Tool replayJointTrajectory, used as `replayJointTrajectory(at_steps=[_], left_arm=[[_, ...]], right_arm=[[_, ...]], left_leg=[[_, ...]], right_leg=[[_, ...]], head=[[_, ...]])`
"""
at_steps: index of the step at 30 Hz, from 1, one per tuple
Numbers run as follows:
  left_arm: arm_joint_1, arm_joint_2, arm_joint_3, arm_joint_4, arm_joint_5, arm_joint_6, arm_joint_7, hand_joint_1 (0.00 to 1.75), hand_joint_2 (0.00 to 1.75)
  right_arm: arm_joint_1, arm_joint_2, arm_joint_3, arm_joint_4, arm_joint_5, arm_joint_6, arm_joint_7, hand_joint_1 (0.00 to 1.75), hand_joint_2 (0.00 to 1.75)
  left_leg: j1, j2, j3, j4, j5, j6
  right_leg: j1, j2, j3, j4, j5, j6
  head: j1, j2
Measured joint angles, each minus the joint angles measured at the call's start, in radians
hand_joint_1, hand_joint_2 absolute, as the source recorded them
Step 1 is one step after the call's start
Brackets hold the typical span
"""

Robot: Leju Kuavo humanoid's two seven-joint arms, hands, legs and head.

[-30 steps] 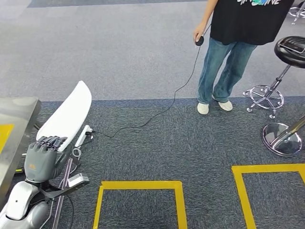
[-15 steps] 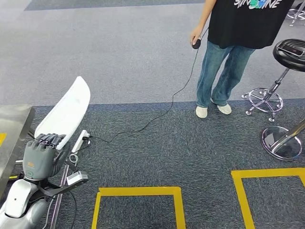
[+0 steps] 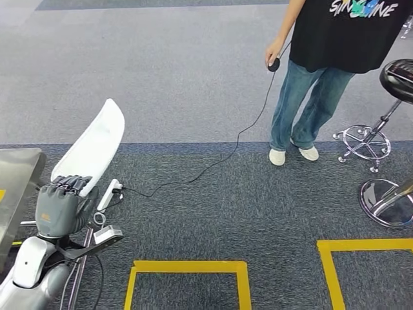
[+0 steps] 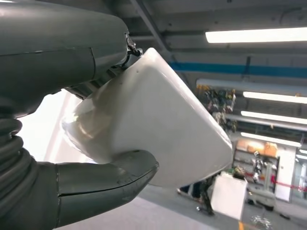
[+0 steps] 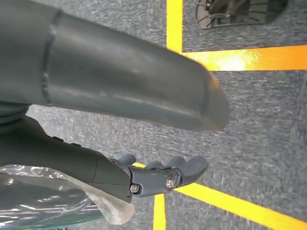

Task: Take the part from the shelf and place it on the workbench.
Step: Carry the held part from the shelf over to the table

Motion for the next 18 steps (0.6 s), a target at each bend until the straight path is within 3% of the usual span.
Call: replayJointTrajectory(at_steps=[3,9,12,16,18], left_arm=[[0.000,-0.001,-0.002,0.001,0.008,-0.002,0.000,1.75,1.75],[-0.003,-0.002,-0.002,0.001,0.015,-0.006,0.000,1.75,1.75],[-0.003,-0.003,-0.002,0.003,0.019,-0.016,0.000,1.75,1.75],[-0.004,-0.002,-0.002,0.008,0.020,-0.023,0.000,1.75,1.75],[-0.004,-0.002,-0.002,0.011,0.021,-0.025,0.000,1.75,1.75]], right_arm=[[0.003,0.001,0.000,0.000,-0.002,0.000,0.000,0.00,0.00],[0.001,0.001,0.000,0.000,-0.001,-0.001,0.000,0.00,0.00],[0.001,0.001,0.000,0.000,-0.001,-0.001,0.000,0.00,0.00],[0.001,0.001,0.000,0.000,0.003,0.001,0.002,0.00,0.00],[0.001,0.001,0.001,0.000,0.009,0.002,0.006,0.00,0.00]], left_leg=[[-0.002,0.000,0.000,0.001,0.001,0.008],[-0.002,0.001,0.011,-0.015,-0.007,0.020],[-0.001,0.001,0.012,-0.017,-0.007,0.014],[0.001,0.001,0.012,-0.019,-0.007,-0.010],[0.001,0.001,0.013,-0.019,-0.006,-0.013]], right_leg=[[-0.001,0.002,0.007,-0.002,0.014,-0.004],[0.001,0.006,0.010,-0.002,0.003,-0.015],[0.002,0.006,0.010,-0.002,0.002,-0.017],[0.003,0.006,0.011,-0.002,0.002,-0.018],[0.003,0.006,0.012,-0.002,0.003,-0.018]], head=[[-0.003,0.000],[-0.003,0.000],[-0.003,0.000],[-0.002,0.000],[-0.002,0.000]])
